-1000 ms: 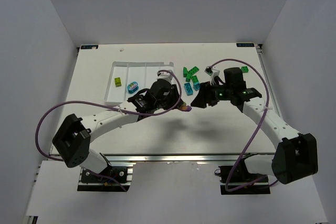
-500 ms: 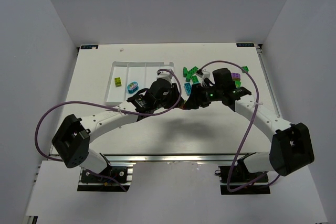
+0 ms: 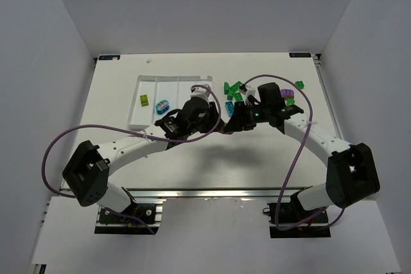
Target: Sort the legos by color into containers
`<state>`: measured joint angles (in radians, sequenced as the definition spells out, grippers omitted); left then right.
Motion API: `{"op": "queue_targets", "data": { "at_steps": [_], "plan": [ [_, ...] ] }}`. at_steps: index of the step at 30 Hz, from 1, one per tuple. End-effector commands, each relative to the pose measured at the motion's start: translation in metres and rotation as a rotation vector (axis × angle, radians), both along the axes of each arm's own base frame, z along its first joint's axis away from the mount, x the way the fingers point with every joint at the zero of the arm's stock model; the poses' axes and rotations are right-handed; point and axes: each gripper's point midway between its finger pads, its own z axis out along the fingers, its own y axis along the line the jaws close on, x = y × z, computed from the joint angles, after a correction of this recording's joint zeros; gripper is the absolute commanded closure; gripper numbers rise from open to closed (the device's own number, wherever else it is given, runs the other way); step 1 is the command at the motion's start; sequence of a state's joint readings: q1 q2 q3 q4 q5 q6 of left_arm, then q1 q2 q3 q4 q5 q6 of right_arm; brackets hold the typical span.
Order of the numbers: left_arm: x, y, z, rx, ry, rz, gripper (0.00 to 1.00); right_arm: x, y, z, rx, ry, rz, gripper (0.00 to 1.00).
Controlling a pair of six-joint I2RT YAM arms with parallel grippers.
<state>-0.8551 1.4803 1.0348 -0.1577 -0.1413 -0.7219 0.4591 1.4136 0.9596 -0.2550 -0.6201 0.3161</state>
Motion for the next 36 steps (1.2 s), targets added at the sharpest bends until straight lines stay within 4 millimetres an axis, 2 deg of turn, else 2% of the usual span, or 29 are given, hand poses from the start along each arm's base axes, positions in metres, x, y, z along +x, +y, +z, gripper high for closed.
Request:
{"op": "queue_targets", "data": {
  "at_steps": [1, 2, 20, 33, 36],
  "plan": [
    [0.004, -0.002, 0.042, -0.094, -0.098, 0.017, 1.0, 0.001, 0.013, 0.025, 0.082, -0.03, 0.048, 0.93],
    [0.005, -0.002, 0.043, -0.095, -0.102, 0.021, 1.0, 0.0, 0.014, 0.027, 0.089, -0.028, 0.052, 1.0],
    [0.04, 0.038, 0.052, -0.06, -0.136, 0.12, 1.0, -0.008, 0.01, 0.023, 0.078, -0.038, 0.077, 1.0],
    [0.062, 0.054, 0.05, -0.061, -0.137, 0.149, 1.0, -0.009, 0.01, 0.022, 0.078, -0.035, 0.08, 1.0],
    [0.069, 0.062, 0.041, -0.036, -0.123, 0.171, 1.0, -0.007, 0.009, 0.021, 0.071, -0.048, 0.079, 1.0]
  ]
}}
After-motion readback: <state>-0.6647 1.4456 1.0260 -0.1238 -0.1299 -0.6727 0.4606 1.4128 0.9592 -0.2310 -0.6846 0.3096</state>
